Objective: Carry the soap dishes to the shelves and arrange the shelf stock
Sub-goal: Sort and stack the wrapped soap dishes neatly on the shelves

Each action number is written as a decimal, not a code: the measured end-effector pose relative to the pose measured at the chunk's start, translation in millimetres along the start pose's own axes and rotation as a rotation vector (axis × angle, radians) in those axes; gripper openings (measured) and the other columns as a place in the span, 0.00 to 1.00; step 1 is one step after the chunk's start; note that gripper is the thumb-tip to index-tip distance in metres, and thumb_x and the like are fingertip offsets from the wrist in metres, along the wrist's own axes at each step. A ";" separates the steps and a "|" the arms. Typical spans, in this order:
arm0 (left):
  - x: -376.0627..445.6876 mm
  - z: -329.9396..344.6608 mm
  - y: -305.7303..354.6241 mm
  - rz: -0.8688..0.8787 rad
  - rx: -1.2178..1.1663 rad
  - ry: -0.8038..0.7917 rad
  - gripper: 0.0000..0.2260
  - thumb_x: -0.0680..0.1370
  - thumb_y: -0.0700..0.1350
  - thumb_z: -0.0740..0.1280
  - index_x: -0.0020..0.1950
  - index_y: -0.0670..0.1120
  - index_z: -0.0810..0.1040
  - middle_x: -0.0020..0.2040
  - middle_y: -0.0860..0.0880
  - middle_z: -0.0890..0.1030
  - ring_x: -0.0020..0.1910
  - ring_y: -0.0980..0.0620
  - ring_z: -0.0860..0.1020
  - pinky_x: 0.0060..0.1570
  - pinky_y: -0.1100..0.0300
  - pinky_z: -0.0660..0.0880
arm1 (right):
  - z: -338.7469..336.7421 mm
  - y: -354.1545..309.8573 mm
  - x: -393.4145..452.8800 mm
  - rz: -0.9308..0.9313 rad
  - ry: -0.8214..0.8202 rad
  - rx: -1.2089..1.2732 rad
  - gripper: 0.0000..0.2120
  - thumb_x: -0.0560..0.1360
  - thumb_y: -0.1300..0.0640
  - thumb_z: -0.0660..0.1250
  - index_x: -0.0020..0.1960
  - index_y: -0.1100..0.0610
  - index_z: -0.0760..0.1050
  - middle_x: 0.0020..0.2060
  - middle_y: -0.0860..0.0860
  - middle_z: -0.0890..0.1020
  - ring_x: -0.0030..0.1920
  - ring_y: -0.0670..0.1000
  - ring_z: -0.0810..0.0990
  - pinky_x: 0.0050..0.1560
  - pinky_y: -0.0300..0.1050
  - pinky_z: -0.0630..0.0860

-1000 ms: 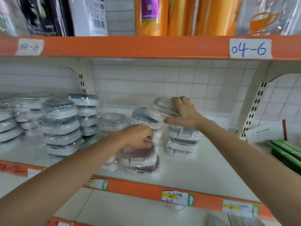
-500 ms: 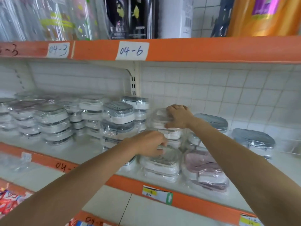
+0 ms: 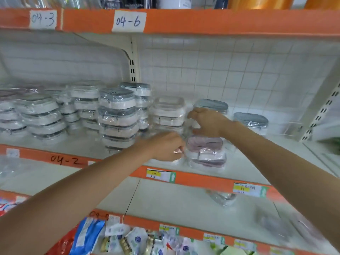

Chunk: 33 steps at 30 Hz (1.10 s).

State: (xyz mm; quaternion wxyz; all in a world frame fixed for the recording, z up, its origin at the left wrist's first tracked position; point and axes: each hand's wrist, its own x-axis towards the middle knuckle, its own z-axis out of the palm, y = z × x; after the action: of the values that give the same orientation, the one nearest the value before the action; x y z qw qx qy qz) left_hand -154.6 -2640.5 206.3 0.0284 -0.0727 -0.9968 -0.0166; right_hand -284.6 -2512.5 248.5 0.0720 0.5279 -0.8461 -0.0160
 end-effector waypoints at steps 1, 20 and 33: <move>-0.1 5.8 13.5 -0.006 0.002 0.005 0.09 0.78 0.46 0.64 0.53 0.44 0.80 0.52 0.47 0.80 0.52 0.47 0.77 0.50 0.56 0.73 | 3.7 2.1 -20.8 0.002 -0.008 0.000 0.23 0.77 0.52 0.64 0.70 0.55 0.66 0.66 0.53 0.69 0.66 0.55 0.70 0.60 0.50 0.71; 48.7 277.0 189.9 0.066 -0.076 -0.265 0.17 0.80 0.47 0.61 0.65 0.40 0.72 0.63 0.45 0.73 0.64 0.46 0.70 0.60 0.52 0.70 | 298.9 68.8 -303.9 0.381 -0.369 0.221 0.25 0.79 0.53 0.61 0.74 0.57 0.62 0.70 0.54 0.67 0.70 0.53 0.65 0.67 0.45 0.63; 235.7 415.8 269.2 0.244 -0.274 -0.178 0.34 0.75 0.54 0.70 0.74 0.40 0.61 0.73 0.43 0.62 0.72 0.47 0.62 0.69 0.53 0.63 | 414.8 218.1 -345.9 0.872 -0.089 0.122 0.28 0.78 0.51 0.63 0.73 0.60 0.61 0.72 0.57 0.62 0.71 0.59 0.59 0.69 0.51 0.60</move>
State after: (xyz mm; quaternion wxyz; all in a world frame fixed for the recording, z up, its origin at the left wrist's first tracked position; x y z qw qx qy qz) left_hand -370.7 -2324.9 -186.9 -0.0684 -0.1975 -0.9676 -0.1420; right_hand -386.9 -2126.6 -175.6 0.0040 0.1234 -0.9914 0.0430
